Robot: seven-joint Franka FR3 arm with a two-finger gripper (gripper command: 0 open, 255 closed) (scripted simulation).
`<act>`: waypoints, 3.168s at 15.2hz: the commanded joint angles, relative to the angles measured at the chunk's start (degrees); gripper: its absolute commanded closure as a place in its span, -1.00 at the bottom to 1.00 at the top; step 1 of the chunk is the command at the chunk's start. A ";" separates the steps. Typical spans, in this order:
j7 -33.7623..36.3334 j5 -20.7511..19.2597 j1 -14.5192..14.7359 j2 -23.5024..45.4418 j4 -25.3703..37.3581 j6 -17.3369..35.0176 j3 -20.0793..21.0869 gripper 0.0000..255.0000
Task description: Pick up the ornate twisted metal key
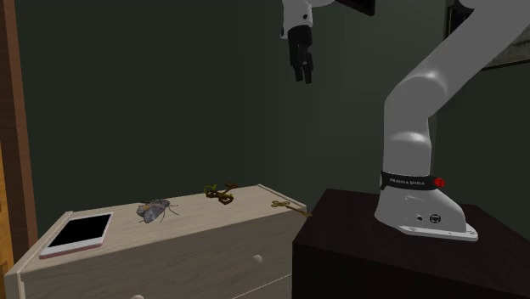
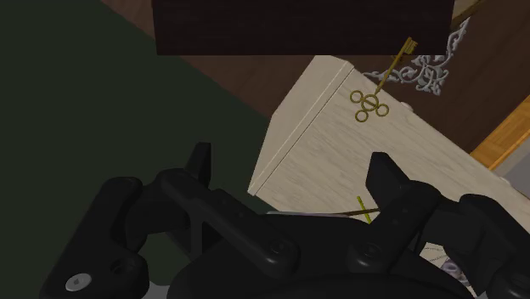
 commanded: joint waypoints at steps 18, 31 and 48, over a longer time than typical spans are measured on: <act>15.67 6.23 1.85 16.35 -16.74 41.67 9.88 -1.00; 39.96 -11.82 -1.52 47.51 -9.10 70.22 16.84 -1.00; 53.42 -26.88 3.64 59.65 -4.50 77.75 10.01 1.00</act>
